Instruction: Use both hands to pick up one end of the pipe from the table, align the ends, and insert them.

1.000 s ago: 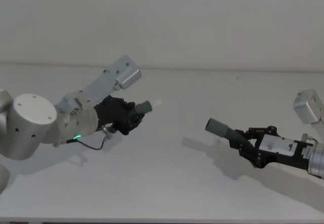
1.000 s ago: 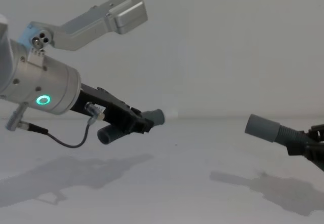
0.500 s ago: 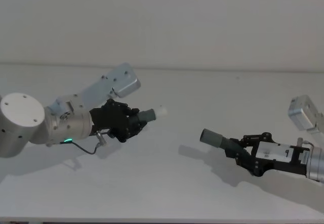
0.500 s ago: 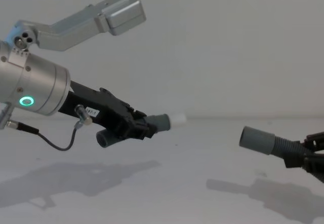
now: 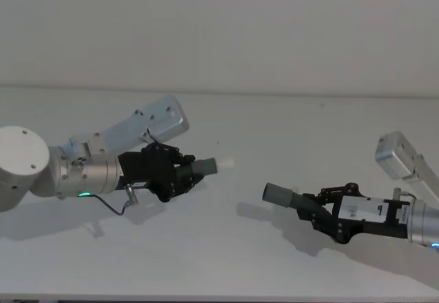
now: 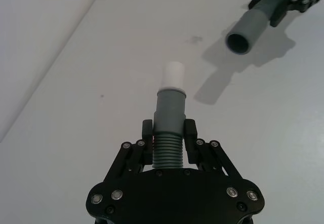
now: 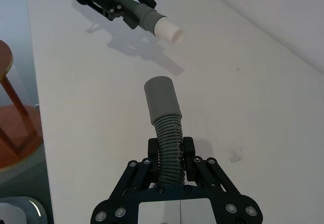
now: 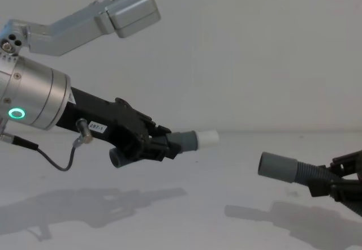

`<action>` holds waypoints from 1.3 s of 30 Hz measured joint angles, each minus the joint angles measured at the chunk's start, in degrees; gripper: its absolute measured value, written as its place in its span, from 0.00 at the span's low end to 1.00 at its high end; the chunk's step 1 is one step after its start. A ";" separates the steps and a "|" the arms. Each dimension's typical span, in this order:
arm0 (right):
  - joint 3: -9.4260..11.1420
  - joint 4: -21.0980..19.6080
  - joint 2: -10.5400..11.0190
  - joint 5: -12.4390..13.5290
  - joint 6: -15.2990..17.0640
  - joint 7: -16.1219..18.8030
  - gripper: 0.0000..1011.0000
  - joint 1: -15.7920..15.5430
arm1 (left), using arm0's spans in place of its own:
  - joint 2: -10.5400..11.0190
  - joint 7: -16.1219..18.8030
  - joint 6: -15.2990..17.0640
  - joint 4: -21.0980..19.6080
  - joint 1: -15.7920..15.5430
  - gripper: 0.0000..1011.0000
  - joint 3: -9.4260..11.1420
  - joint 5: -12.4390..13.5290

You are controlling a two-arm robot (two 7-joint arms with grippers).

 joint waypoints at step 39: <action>-3.39 -0.71 0.22 0.40 5.85 -0.88 0.28 2.99 | 0.38 -4.37 -3.58 3.03 -3.74 0.35 4.59 -0.76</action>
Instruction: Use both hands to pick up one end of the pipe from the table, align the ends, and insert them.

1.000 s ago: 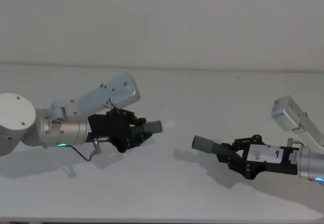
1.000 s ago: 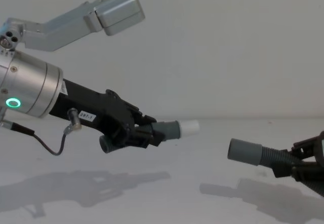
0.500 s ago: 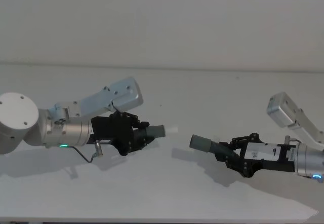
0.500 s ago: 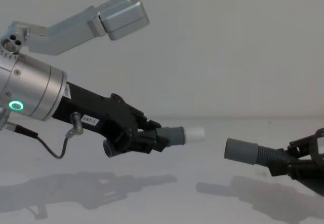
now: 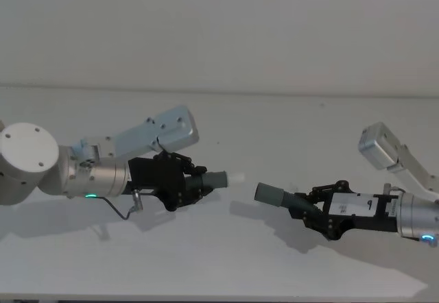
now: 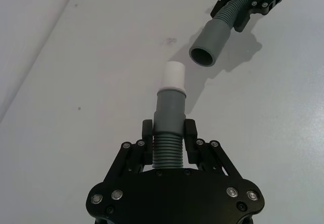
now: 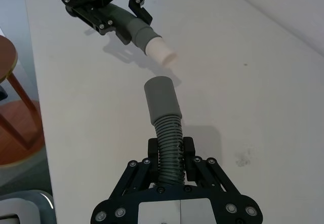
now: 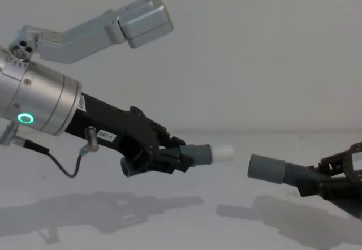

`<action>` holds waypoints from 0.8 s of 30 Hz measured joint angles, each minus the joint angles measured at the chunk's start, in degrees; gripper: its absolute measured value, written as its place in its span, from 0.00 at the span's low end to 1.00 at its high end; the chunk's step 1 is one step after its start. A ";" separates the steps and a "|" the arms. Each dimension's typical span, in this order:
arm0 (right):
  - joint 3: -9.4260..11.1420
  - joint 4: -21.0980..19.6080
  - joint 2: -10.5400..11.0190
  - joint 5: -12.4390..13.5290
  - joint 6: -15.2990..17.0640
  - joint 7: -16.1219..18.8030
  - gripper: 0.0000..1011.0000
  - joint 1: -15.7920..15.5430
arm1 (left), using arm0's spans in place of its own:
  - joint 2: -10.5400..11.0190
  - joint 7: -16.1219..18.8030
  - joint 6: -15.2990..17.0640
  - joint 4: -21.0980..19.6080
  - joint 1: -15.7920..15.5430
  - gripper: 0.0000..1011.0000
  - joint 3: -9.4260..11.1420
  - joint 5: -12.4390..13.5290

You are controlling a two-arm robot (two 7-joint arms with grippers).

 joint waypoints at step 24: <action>-1.45 0.59 -0.29 0.86 1.53 -0.74 0.28 1.60 | -0.84 -0.60 -0.90 2.28 -1.96 0.35 1.94 -0.61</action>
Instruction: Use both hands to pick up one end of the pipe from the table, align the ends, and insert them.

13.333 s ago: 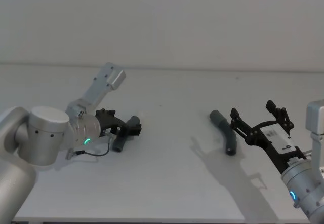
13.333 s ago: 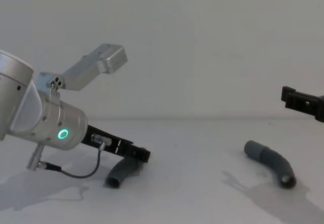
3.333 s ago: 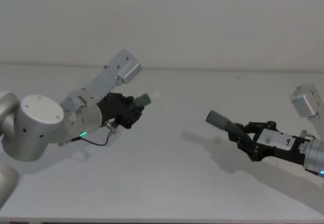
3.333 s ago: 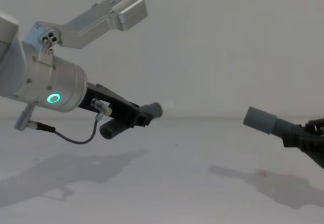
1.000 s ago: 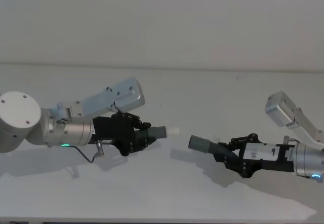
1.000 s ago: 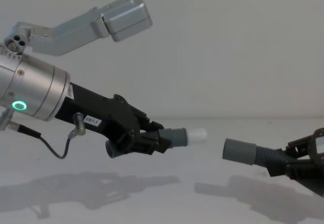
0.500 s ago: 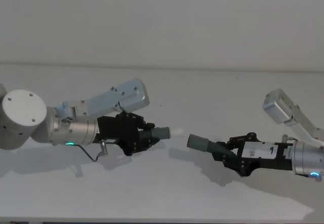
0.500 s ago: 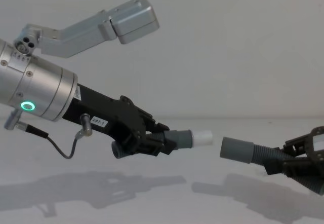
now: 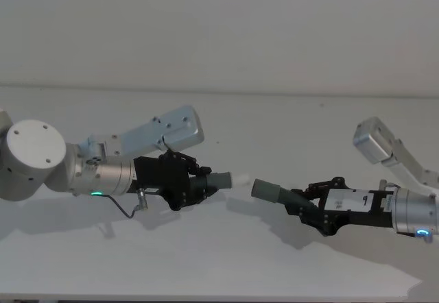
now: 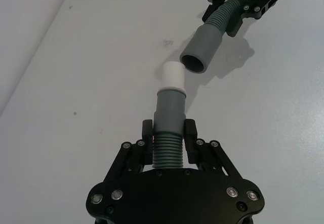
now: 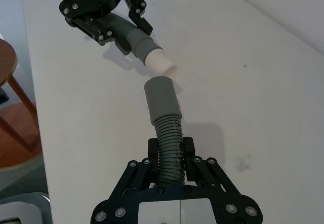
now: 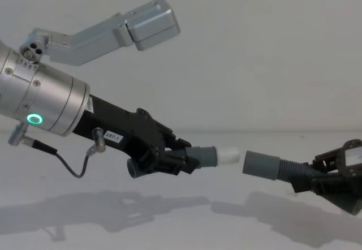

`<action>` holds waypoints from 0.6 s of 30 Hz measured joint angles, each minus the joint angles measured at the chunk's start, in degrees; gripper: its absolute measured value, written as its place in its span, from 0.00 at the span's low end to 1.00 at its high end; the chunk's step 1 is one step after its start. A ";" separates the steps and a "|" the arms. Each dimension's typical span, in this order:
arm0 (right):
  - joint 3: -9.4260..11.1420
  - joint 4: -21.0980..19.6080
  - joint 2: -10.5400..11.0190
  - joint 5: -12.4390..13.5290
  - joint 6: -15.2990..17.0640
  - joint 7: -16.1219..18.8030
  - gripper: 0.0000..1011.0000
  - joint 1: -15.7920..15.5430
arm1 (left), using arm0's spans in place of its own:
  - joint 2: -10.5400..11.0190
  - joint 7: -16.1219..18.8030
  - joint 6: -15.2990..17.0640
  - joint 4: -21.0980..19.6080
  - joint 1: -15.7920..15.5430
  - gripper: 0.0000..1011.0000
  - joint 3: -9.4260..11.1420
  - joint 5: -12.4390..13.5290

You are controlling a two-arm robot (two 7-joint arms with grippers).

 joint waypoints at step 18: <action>-0.95 0.50 -0.61 0.62 -0.10 -1.07 0.28 0.80 | 0.31 -0.63 -0.65 0.76 -0.92 0.35 0.95 -0.93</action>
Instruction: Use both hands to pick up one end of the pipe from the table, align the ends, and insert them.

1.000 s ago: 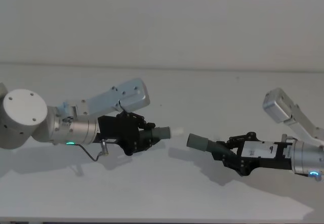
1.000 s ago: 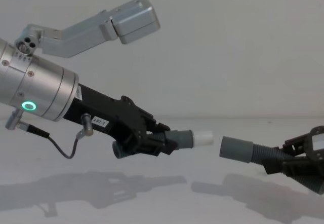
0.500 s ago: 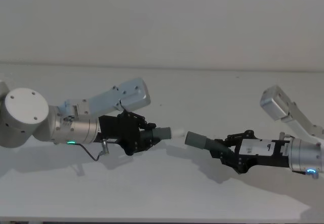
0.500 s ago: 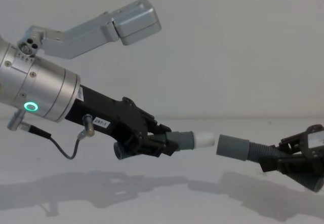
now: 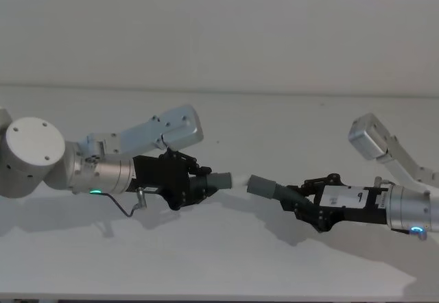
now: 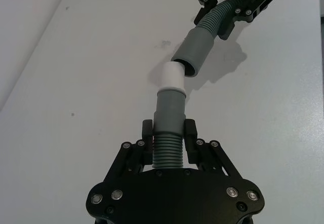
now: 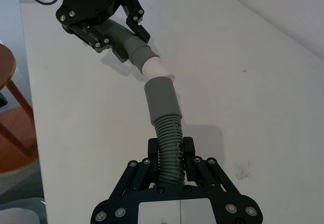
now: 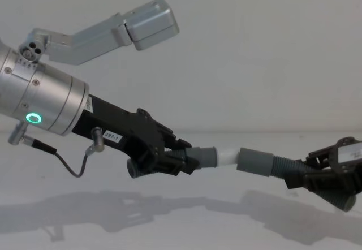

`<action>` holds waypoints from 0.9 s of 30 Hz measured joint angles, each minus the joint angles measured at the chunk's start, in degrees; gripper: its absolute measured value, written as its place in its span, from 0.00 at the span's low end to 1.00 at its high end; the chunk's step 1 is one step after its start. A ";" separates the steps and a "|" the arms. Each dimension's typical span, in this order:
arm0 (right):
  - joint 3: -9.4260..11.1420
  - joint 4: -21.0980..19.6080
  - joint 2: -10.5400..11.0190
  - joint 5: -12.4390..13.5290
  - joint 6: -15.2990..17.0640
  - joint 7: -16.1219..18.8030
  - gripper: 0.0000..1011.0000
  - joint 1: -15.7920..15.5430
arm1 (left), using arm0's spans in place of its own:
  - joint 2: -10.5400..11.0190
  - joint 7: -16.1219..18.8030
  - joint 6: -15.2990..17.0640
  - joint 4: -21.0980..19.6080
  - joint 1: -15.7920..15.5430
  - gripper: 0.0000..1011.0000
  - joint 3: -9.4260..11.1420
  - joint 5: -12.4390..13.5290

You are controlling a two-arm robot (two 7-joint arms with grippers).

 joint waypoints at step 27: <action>-1.24 0.63 -0.37 1.14 -0.56 -0.37 0.28 1.22 | 0.14 -2.37 -2.63 1.88 -1.88 0.35 1.62 -1.49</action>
